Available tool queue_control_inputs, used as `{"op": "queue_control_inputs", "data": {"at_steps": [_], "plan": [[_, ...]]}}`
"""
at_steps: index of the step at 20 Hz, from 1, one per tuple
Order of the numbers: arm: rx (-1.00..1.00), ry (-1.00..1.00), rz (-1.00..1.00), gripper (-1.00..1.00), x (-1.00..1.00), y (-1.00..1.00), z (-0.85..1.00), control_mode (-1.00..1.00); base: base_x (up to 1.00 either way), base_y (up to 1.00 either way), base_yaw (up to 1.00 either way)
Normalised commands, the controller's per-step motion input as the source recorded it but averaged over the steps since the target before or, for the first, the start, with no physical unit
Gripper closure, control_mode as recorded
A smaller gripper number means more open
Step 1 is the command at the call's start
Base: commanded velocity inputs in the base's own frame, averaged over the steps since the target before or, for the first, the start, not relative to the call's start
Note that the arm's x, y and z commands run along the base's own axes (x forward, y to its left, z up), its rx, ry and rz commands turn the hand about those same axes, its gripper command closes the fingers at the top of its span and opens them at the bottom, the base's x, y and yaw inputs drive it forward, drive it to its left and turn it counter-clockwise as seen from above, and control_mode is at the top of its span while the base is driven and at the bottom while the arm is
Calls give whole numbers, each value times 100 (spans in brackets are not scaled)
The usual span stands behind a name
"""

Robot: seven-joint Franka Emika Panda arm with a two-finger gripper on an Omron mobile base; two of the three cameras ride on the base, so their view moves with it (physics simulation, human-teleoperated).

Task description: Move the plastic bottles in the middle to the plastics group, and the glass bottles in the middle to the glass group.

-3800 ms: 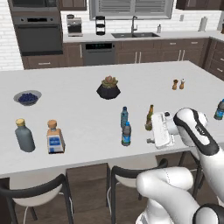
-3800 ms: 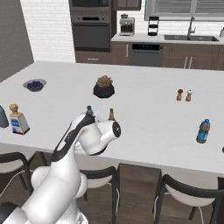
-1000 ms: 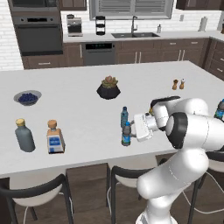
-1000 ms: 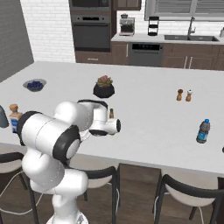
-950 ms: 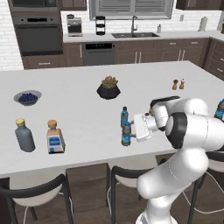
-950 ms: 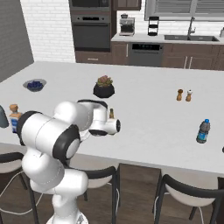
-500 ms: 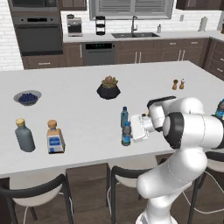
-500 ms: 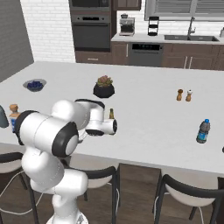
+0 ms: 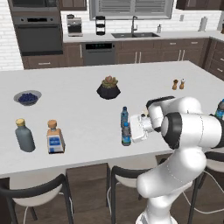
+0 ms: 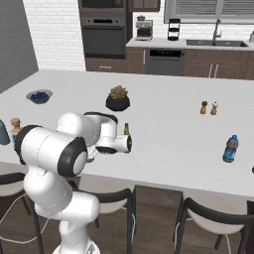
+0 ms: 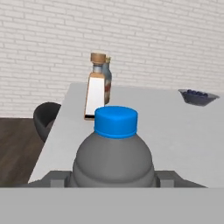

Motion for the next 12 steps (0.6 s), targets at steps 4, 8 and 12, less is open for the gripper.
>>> {"op": "queue_control_inputs", "data": {"at_steps": [4, 8, 12], "plan": [[0, 0, 0, 100, -15, -35, 17, -100, 0, 0, 0], [0, 9, 0, 100, -30, -49, 41, -100, 0, 0, 0], [0, 14, -11, 100, -14, -53, 44, -100, 0, 0, 0]]}}
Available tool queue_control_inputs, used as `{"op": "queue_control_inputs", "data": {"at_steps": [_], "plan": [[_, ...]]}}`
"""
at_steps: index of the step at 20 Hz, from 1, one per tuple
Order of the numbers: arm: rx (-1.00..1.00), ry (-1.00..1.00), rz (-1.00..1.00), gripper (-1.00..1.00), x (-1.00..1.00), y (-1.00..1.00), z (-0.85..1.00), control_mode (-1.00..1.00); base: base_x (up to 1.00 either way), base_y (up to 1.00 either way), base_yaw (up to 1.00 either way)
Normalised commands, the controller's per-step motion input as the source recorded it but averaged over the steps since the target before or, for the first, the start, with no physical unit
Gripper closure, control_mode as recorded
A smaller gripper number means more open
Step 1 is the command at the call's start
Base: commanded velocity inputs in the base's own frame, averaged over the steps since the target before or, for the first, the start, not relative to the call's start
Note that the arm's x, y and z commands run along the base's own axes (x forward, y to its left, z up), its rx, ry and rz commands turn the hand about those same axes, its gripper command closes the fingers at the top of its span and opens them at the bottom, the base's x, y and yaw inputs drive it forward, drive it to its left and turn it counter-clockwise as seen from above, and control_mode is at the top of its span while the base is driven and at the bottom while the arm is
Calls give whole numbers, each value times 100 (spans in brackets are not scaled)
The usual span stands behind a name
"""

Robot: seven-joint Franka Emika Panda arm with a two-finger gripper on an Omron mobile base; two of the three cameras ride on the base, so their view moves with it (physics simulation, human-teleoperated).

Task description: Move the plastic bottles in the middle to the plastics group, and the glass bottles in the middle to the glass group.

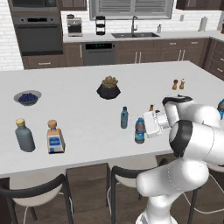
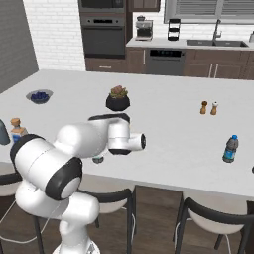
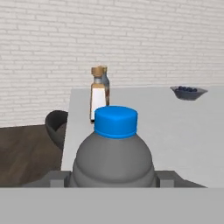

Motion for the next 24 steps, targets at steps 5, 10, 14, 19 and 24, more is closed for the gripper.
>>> {"op": "queue_control_inputs", "data": {"at_steps": [5, 10, 14, 19, 24], "plan": [[0, 22, -19, 100, -14, -59, 27, -100, 0, 0, 0], [0, -5, -18, 100, -43, -60, 0, -100, 0, 0, 0], [0, -9, -26, 100, -22, -66, 0, -100, 0, 0, 0], [0, -2, -23, 100, 3, -68, 4, -100, 0, 0, 0], [-1, 0, -18, 100, 23, -70, 5, -100, 0, 0, 0]]}}
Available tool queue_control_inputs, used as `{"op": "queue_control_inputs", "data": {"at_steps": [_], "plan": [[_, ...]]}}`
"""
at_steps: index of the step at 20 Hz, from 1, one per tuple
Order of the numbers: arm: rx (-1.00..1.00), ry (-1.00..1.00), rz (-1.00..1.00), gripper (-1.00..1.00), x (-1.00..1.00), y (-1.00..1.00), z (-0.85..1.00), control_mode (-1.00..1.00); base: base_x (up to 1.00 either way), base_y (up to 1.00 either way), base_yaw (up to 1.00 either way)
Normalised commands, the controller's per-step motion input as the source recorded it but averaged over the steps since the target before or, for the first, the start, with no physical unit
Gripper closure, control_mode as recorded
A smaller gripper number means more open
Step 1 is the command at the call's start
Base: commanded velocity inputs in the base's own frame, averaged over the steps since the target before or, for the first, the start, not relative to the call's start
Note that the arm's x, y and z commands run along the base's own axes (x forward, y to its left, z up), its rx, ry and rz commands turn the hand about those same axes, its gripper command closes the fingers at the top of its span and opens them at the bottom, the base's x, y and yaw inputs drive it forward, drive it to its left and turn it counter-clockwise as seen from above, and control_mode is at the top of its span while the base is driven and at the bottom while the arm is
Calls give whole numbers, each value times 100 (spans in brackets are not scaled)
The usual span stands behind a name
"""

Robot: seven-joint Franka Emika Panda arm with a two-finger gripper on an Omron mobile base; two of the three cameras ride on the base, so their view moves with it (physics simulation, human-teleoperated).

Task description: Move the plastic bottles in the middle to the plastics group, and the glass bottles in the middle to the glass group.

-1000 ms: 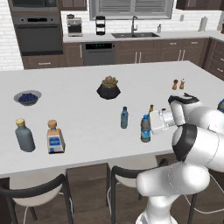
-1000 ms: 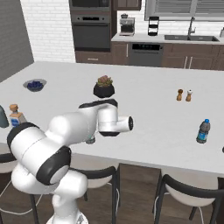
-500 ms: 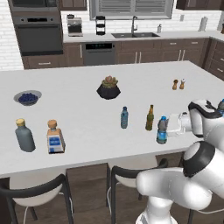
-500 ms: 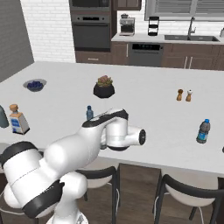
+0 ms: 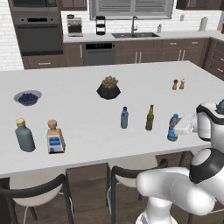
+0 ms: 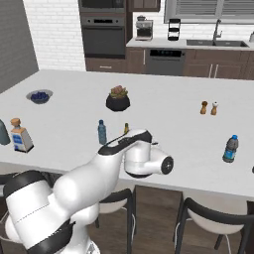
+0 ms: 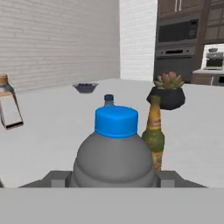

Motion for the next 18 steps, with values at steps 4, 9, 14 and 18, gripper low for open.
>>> {"op": "queue_control_inputs", "data": {"at_steps": [4, 9, 14, 18], "plan": [[-5, 6, -15, 100, 31, -75, 3, -100, 0, 0, 0], [-1, 1, -4, 100, 26, -78, 0, -100, 0, 0, 0], [0, 0, 0, 100, 11, -88, -5, -100, 0, 0, 0], [0, 0, 0, 100, 1, -91, -12, -100, 0, 0, 0]]}}
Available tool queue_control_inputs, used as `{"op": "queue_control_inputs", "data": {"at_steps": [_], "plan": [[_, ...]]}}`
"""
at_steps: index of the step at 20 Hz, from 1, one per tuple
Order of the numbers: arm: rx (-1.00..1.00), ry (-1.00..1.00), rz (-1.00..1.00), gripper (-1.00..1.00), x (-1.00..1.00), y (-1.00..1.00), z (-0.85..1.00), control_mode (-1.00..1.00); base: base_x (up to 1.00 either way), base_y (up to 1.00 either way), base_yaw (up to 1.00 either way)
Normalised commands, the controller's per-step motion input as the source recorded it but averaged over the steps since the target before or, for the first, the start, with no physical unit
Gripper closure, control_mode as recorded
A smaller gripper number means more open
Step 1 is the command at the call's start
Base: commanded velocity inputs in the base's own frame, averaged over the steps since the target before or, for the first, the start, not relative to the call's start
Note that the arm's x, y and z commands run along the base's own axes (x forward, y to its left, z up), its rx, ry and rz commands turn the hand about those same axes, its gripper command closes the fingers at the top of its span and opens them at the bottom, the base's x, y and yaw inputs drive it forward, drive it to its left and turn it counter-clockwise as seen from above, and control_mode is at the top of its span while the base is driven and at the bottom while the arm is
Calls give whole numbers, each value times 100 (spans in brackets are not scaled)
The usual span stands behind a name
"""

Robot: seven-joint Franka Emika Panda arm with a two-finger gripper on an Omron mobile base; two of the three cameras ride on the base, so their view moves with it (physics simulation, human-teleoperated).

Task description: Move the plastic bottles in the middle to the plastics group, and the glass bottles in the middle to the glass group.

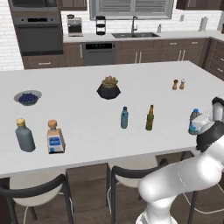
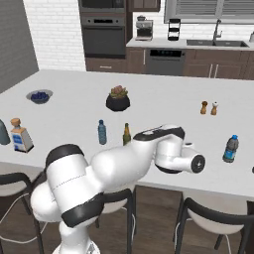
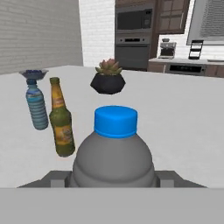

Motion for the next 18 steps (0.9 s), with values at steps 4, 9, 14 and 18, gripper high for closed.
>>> {"op": "queue_control_inputs", "data": {"at_steps": [4, 9, 14, 18], "plan": [[0, 0, 0, 100, 0, -92, -8, -100, 0, 0, 0], [0, 0, 0, 100, 5, -88, -5, -100, 0, 0, 0], [0, 0, 0, 100, 14, -75, -11, -100, 0, 0, 0], [0, 0, 0, 100, 28, -51, -19, -100, 0, 0, 0]]}}
